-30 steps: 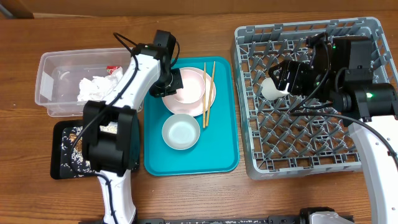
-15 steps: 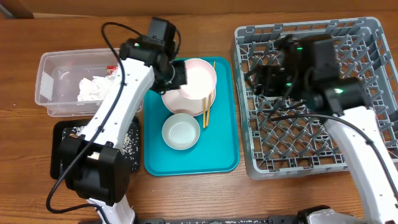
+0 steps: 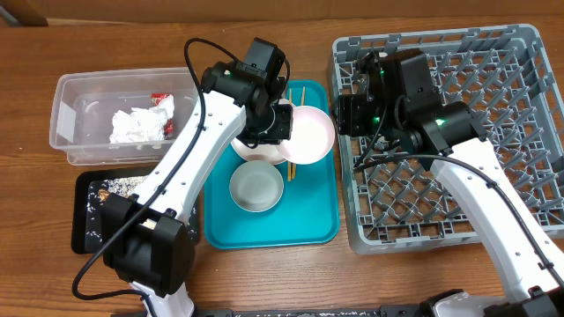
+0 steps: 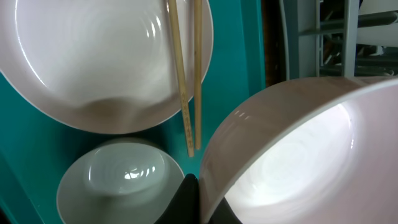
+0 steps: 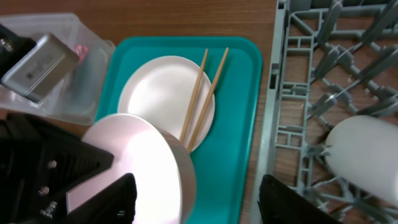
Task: Sort waste into correct bins and load items into the dishwasher
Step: 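Grasp the pink bowl rim with the left gripper and lift it toward the rack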
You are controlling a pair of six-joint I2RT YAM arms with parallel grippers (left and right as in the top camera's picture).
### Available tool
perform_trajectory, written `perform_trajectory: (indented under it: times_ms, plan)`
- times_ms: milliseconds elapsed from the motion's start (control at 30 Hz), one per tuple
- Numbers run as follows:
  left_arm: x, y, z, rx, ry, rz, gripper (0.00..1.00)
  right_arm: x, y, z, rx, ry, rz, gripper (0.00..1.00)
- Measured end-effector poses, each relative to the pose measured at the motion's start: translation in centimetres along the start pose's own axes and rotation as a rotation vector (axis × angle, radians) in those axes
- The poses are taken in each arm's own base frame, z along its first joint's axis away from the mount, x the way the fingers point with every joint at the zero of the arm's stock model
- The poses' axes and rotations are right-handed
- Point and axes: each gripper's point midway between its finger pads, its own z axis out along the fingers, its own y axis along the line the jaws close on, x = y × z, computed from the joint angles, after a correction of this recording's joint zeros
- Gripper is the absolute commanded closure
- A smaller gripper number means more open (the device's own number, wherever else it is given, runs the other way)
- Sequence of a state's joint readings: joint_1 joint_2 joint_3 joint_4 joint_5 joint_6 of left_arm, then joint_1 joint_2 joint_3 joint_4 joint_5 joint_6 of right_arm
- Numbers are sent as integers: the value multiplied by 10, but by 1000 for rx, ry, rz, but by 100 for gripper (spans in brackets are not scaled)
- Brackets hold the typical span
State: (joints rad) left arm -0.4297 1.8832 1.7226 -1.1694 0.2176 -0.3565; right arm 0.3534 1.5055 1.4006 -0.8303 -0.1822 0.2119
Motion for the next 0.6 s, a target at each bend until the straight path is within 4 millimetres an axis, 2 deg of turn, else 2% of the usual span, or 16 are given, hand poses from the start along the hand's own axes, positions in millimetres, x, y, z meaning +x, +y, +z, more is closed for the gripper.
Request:
perform_trajectory:
  times_ms: [100, 267, 600]
  plan:
    - [0, -1, 0, 1, -2, 3, 96, 0, -1, 0, 7, -2, 3, 55]
    - [-7, -3, 0, 10, -27, 8, 96, 2, -3, 3, 15, 10, 3, 55]
    - [-20, -8, -1, 30, -80, 21, 96, 22, -4, 24, -11, 117, 25, 57]
